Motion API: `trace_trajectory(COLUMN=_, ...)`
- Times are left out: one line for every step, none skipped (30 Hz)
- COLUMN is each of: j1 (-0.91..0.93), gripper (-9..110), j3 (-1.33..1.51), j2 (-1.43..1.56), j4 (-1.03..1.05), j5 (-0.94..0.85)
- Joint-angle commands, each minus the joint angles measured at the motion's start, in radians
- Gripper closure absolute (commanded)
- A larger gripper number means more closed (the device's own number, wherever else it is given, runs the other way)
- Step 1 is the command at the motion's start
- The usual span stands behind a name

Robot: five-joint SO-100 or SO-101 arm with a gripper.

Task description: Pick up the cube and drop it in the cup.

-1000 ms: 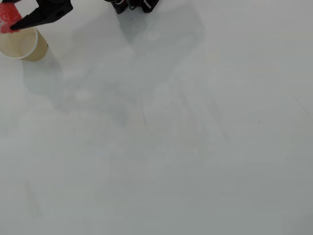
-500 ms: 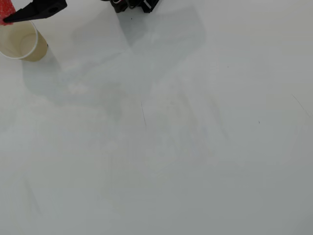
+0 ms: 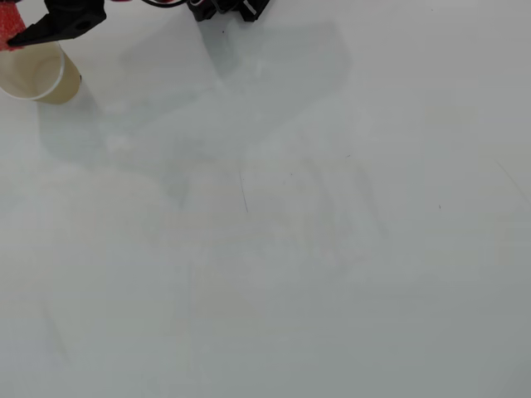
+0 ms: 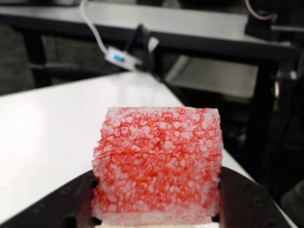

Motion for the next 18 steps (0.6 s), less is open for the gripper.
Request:
trace_trajectory(j1=0.008, gripper=97, j3=-0.127, j2=-0.014, j4=-0.046, j5=0.005)
trace_trajectory(j1=0.008, gripper=97, j3=-0.127, j2=-0.023, j4=-0.046, j5=0.005)
trace_trajectory(j1=0.008, gripper=97, j3=-0.127, j2=-0.028, j4=-0.043, j5=0.005)
trace_trajectory(j1=0.008, gripper=97, j3=-0.127, j2=-0.032, j4=-0.032, j5=0.005)
trace_trajectory(j1=0.008, gripper=97, j3=-0.126, j2=-0.032, j4=-0.011, j5=0.005)
trace_trajectory(j1=0.008, gripper=97, j3=-0.12, j2=-0.032, j4=0.014, j5=0.005)
trace_trajectory(j1=0.008, gripper=97, j3=-0.112, j2=-0.029, j4=0.026, j5=0.005)
trace_trajectory(j1=0.009, gripper=97, j3=-0.104, j2=-0.023, j4=0.035, j5=0.005)
trace_trajectory(j1=0.009, gripper=97, j3=-0.098, j2=-0.02, j4=0.046, j5=0.005)
trace_trajectory(j1=0.009, gripper=97, j3=-0.095, j2=-0.02, j4=0.054, j5=0.005)
trace_trajectory(j1=0.011, gripper=97, j3=-0.094, j2=-0.02, j4=0.058, j5=0.005)
trace_trajectory(j1=0.011, gripper=97, j3=-0.094, j2=-0.02, j4=0.058, j5=0.005)
trace_trajectory(j1=0.011, gripper=97, j3=-0.094, j2=-0.023, j4=0.058, j5=0.005)
trace_trajectory(j1=0.011, gripper=97, j3=-0.092, j2=-0.025, j4=0.061, j5=0.005)
trace_trajectory(j1=0.011, gripper=97, j3=-0.092, j2=-0.026, j4=0.064, j5=0.005)
trace_trajectory(j1=0.011, gripper=97, j3=-0.091, j2=-0.026, j4=0.064, j5=0.005)
trace_trajectory(j1=0.012, gripper=97, j3=-0.091, j2=-0.026, j4=0.064, j5=0.005)
trace_trajectory(j1=0.012, gripper=97, j3=-0.087, j2=-0.025, j4=0.067, j5=0.005)
